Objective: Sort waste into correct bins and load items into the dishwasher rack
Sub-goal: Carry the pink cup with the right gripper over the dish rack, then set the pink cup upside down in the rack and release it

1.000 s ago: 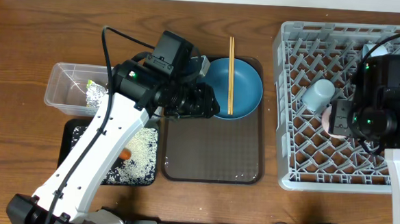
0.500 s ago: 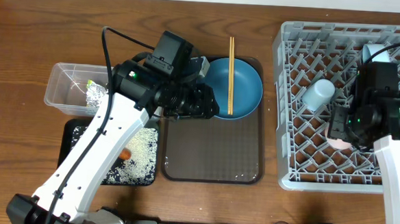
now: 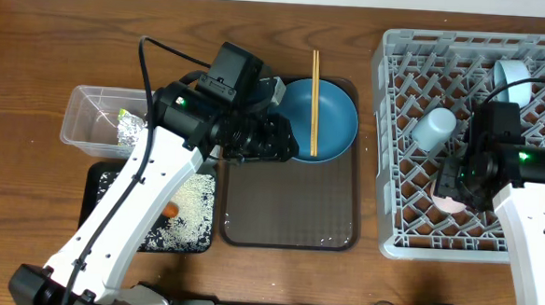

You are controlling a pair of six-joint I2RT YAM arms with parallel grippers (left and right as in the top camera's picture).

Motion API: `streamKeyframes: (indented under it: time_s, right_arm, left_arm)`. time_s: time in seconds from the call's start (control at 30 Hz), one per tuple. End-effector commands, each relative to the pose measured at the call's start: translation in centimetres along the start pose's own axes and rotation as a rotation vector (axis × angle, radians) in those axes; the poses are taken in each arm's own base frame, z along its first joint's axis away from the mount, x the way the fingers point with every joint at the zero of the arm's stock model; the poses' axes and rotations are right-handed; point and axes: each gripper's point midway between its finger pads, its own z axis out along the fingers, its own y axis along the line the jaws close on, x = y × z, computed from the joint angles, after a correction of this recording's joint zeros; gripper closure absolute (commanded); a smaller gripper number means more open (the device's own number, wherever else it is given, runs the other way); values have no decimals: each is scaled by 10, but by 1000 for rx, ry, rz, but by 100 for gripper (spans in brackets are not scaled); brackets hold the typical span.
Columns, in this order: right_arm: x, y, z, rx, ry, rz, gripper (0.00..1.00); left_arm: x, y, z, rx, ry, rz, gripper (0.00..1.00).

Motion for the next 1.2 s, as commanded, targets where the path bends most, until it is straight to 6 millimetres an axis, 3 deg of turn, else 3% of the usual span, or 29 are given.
streamKeyframes:
  time_s: [0.0, 0.07, 0.27, 0.4, 0.47, 0.63, 0.97, 1.17]
  right_arm:
    - [-1, -1, 1, 0, -2, 28, 67]
    - [-1, -1, 1, 0, -2, 28, 61]
    - [0, -1, 1, 0, 1, 27, 56]
    - [0, -1, 1, 1, 2, 27, 43]
    - [1, -1, 1, 1, 6, 27, 31]
    - [1, -1, 1, 2, 7, 27, 12]
    - [1, 4, 1, -30, 9, 27, 9]
    - [-12, 17, -8, -102, -32, 15, 11]
  left_arm:
    - [-2, 2, -3, -13, -13, 8, 54]
    - [-2, 2, -3, -13, -13, 7, 54]
    - [-2, 2, -3, -13, -14, 7, 54]
    - [-2, 2, -3, -13, -13, 7, 54]
    - [-2, 2, -3, -13, -13, 8, 54]
    - [-2, 2, -3, -13, -13, 7, 54]
    - [-1, 2, -3, -16, -12, 6, 54]
    - [-10, 20, -4, -121, -64, 6, 53]
